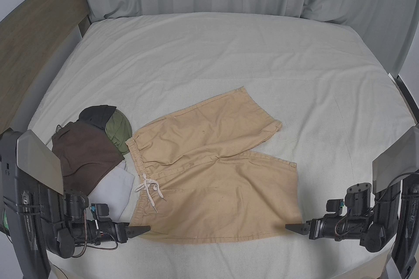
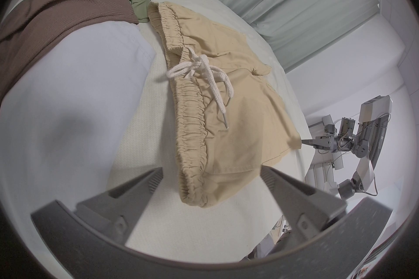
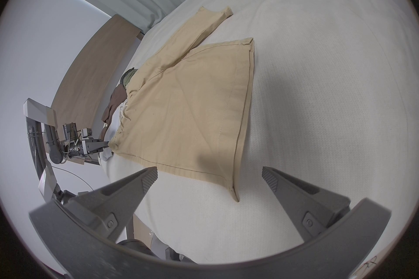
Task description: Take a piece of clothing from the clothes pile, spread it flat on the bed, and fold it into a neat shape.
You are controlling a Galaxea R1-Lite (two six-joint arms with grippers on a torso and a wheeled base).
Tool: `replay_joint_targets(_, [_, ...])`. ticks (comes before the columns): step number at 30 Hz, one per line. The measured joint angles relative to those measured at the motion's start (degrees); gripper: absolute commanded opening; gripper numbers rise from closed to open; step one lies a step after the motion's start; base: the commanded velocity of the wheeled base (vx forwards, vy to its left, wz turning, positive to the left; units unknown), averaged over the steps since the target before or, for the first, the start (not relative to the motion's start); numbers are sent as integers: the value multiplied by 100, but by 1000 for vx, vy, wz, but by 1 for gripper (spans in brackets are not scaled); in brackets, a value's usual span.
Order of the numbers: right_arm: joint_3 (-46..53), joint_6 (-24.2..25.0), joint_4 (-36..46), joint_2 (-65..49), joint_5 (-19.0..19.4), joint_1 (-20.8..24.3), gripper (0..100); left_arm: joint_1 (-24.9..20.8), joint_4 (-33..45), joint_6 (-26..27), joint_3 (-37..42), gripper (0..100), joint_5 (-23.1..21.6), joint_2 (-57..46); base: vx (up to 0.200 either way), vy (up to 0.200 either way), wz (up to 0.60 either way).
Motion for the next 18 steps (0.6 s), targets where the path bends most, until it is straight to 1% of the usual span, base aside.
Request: replay_joint_targets(18, [0,2,0,22,-1,83,100,-38,2,4,0,0,-10,39,0,0,0])
